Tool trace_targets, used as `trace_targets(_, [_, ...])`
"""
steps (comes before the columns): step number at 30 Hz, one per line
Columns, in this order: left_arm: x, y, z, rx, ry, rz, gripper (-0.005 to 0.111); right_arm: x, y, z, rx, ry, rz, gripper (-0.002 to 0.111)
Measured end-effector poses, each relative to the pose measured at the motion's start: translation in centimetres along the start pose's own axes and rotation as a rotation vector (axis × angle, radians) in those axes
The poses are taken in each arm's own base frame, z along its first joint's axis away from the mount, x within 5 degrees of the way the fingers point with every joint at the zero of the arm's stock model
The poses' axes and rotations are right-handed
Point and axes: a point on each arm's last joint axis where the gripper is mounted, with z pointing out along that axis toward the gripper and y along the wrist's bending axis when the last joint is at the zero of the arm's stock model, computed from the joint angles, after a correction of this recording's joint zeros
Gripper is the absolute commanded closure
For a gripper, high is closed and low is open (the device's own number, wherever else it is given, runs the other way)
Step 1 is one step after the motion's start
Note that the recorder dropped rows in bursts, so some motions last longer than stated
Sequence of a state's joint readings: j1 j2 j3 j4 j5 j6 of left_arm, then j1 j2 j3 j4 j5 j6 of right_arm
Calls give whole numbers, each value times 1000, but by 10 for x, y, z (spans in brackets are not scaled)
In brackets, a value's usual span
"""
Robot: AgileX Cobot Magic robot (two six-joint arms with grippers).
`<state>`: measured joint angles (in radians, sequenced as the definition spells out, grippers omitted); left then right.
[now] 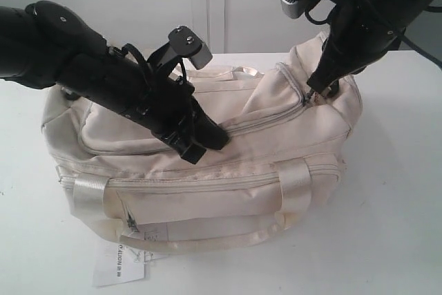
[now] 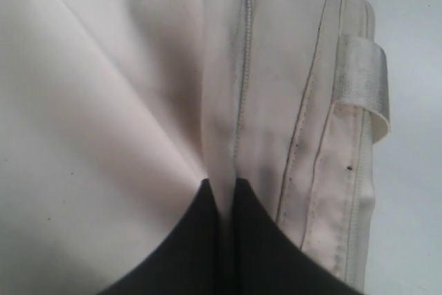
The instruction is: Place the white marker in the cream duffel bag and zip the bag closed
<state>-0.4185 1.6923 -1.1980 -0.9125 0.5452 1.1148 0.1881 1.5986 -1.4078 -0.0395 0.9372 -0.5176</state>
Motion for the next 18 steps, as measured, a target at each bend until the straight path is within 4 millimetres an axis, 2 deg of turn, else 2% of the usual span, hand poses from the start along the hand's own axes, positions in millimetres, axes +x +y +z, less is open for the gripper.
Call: trace_targets(18, [-1, -3, -1, 32, 6, 41, 107, 0, -9, 0, 41, -40, 15, 108])
